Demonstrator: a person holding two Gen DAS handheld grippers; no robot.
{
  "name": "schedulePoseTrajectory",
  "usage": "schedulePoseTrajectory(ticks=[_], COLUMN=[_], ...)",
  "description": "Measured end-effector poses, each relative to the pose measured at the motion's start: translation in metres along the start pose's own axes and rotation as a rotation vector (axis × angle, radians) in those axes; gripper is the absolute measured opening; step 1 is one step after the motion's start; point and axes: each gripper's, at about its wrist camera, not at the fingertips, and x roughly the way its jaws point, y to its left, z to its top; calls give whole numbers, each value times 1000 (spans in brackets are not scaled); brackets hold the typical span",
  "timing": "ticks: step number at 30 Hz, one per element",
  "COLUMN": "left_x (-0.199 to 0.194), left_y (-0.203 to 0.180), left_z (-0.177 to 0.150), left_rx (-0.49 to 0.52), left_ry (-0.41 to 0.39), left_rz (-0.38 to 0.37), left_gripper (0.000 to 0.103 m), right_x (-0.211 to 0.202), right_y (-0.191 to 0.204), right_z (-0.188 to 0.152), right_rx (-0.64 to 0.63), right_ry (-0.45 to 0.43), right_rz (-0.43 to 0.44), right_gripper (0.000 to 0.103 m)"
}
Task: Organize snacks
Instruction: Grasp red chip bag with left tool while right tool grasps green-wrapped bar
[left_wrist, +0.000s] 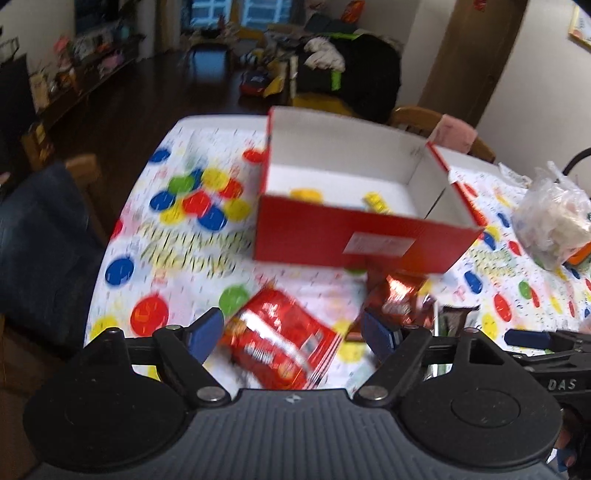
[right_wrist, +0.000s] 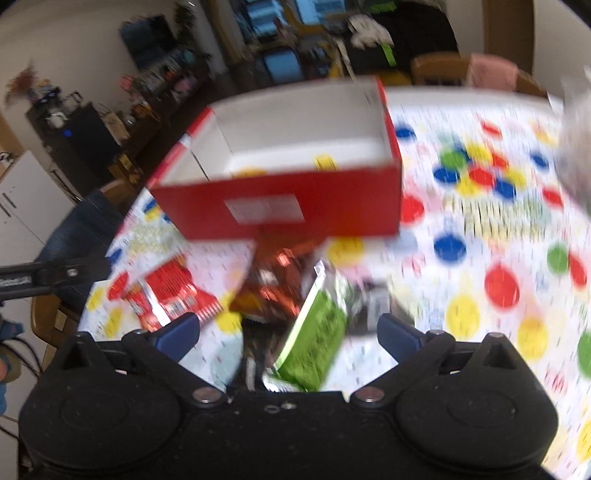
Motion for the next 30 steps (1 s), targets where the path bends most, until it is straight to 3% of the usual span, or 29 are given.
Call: schedulePoseTrajectory(ticks=[4,15,18,27,30], left_x=[3,13,15,37,49], left_y=[2,9,12,19,18], left_z=[-8,-14,-14,-13,-10], left_rx=[-13,-66,-80,-167,-193], left_ry=[17,56,63,135,167], left_rz=[18,40,38,21,38], left_gripper=[81,81,81,81,81], right_x=[21,67,71,72,72], right_y=[-16,-34,-39,-49,-52], right_z=[-5,-7,-6,-5,-6], right_rx=[98,257,296,335,338], right_ry=[54,171,180,180,180], right_rz=[-10,43,59,83,91], right_gripper=[99,71,61,43,42])
